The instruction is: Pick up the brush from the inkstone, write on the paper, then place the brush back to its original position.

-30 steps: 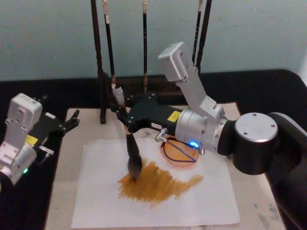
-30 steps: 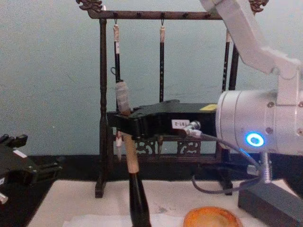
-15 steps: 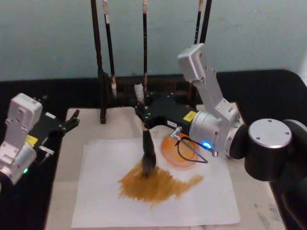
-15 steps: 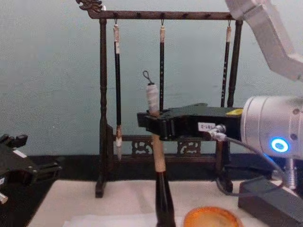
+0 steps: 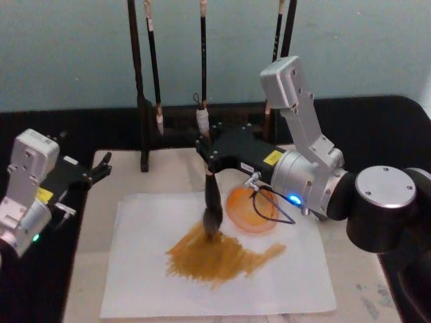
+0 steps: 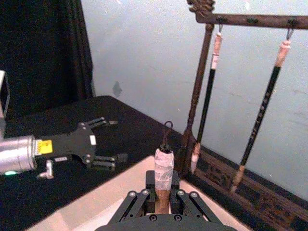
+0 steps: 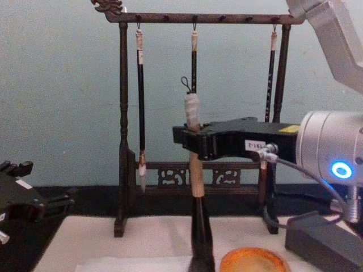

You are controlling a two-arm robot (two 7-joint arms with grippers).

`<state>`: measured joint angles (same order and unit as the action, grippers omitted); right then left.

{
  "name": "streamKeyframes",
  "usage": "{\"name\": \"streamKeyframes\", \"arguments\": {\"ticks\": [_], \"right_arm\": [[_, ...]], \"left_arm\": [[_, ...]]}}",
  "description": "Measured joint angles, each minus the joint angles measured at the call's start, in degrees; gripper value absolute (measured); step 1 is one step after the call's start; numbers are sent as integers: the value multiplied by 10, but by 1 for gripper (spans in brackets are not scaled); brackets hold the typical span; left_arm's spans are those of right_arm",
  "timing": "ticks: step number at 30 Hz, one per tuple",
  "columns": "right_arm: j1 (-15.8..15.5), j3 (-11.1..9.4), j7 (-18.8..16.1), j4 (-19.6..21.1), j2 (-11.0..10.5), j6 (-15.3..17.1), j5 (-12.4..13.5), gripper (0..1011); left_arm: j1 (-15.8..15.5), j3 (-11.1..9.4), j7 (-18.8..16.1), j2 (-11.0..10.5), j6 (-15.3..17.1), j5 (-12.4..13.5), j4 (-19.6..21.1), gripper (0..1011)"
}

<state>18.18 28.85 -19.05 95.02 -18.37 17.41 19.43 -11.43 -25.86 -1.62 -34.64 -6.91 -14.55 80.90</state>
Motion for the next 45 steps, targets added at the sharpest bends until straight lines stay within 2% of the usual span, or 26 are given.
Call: {"name": "streamKeyframes", "arguments": {"ticks": [10,14,20,30,32,36,37,40,42,45], "right_arm": [[13,-2,-18,-3,9,-29,4,154],[16,-18,-12,2,13,-43,14,155],[16,-39,-2,16,11,-46,28,155],[-6,-75,28,59,-12,-22,43,155],[-21,-90,37,68,-13,-21,56,155],[-57,-124,49,76,1,-31,103,154],[-74,-142,53,77,11,-35,131,155],[-98,-166,60,78,24,-36,174,154],[-124,-194,71,84,34,-29,217,154],[-145,-214,82,90,38,-24,245,154]], "left_arm": [[0,0,0,0,0,0,0,1010],[0,0,0,0,0,0,0,1010],[0,0,0,0,0,0,0,1009],[0,0,0,0,0,0,0,1010],[0,0,0,0,0,0,0,1009],[0,0,0,0,0,0,0,1010],[0,0,0,0,0,0,0,1010],[0,0,0,0,0,0,0,1010],[0,0,0,0,0,0,0,1009],[0,0,0,0,0,0,0,1010]]}}
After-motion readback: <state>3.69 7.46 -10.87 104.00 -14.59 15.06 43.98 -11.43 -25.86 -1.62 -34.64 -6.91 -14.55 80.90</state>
